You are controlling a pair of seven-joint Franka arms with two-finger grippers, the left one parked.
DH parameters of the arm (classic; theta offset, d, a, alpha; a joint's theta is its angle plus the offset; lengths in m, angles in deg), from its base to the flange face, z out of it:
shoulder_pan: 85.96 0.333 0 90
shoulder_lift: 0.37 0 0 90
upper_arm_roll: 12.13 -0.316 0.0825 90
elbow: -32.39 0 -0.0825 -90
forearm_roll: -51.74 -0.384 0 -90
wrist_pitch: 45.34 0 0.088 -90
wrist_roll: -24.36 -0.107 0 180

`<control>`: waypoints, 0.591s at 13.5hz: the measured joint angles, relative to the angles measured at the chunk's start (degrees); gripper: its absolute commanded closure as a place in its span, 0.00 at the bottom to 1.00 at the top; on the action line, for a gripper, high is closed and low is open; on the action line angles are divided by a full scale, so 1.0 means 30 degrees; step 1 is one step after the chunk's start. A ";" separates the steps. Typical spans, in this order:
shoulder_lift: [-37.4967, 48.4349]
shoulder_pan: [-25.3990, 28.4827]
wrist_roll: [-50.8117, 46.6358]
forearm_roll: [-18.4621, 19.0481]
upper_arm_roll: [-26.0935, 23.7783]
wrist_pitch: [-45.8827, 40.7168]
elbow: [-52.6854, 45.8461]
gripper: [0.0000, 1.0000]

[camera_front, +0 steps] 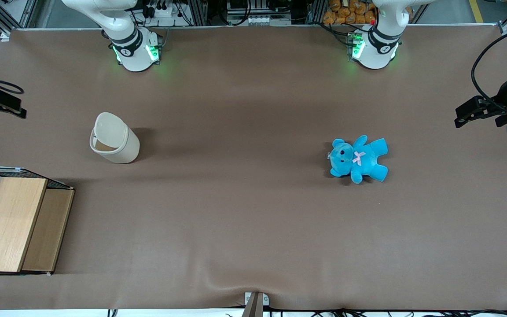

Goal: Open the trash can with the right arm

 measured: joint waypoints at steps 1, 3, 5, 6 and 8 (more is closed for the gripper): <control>0.0481 -0.0237 0.0000 0.0000 0.0021 -0.0168 0.0081 0.00; 0.1629 -0.0600 -0.0170 -0.0017 0.0047 -0.0106 0.0819 0.00; 0.2418 -0.0672 -0.1261 -0.0441 0.0059 -0.0031 0.1554 0.00; 0.2561 -0.0673 -0.1790 -0.0755 0.0052 0.0052 0.1754 0.00; 0.2573 -0.0672 -0.2116 -0.0946 0.0023 0.0186 0.1978 0.00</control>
